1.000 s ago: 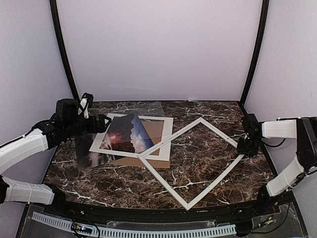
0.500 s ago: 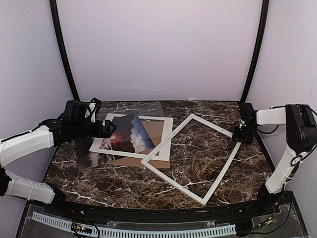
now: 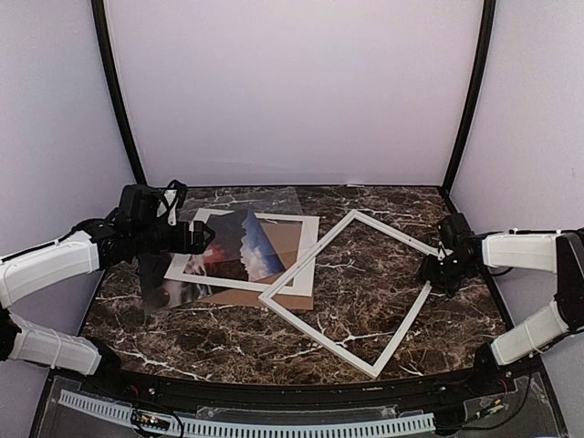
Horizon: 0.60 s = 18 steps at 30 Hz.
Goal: Put the photo into the frame
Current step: Adjust the frame body at the center of the board.
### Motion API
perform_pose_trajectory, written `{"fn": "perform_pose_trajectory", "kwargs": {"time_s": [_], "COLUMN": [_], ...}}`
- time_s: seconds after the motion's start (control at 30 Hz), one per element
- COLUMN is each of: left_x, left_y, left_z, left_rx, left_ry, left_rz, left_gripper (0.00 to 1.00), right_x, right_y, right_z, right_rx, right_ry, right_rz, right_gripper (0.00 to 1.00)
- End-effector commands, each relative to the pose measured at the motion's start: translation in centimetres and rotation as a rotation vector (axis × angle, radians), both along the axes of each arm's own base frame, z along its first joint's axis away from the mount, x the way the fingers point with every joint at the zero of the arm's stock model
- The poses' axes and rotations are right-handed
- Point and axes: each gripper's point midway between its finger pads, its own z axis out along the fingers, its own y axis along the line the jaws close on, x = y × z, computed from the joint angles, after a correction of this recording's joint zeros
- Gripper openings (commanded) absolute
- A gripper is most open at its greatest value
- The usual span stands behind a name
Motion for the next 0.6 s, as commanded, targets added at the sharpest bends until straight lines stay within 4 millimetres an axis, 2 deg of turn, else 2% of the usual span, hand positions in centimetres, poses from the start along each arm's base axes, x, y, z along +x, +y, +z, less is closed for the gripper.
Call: {"fn": "perform_pose_trajectory", "kwargs": {"time_s": [0.0,0.17,0.3,0.4,0.57], "left_x": [0.3,0.2,0.2,0.5,0.5], "left_y": [-0.3,-0.2,-0.2,0.4,0.7], "left_z": [1.1,1.4,1.5,1.5,1.4], "left_rx": [-0.022,-0.029,-0.031,-0.003,0.023], "left_ry": [-0.035,-0.043,-0.044,-0.052,-0.043], "left_rz": [0.005,0.004,0.007,0.036,0.043], "left_gripper": [0.99,0.99,0.99,0.99,0.99], "right_x": [-1.2,-1.6,-1.3,-0.4,1.4], "right_y": [-0.3,-0.5,-1.2,-2.1,-3.6], "right_z": [-1.0,-1.5,-1.4,-0.6,0.0], "right_rx": [0.008,-0.008,-0.067,-0.127,-0.184], "right_ry": [0.012,0.023,0.041,0.032,0.036], "right_rz": [-0.083,-0.091,-0.088,-0.083,-0.051], "right_gripper": [0.60,0.55,0.41,0.34,0.28]}}
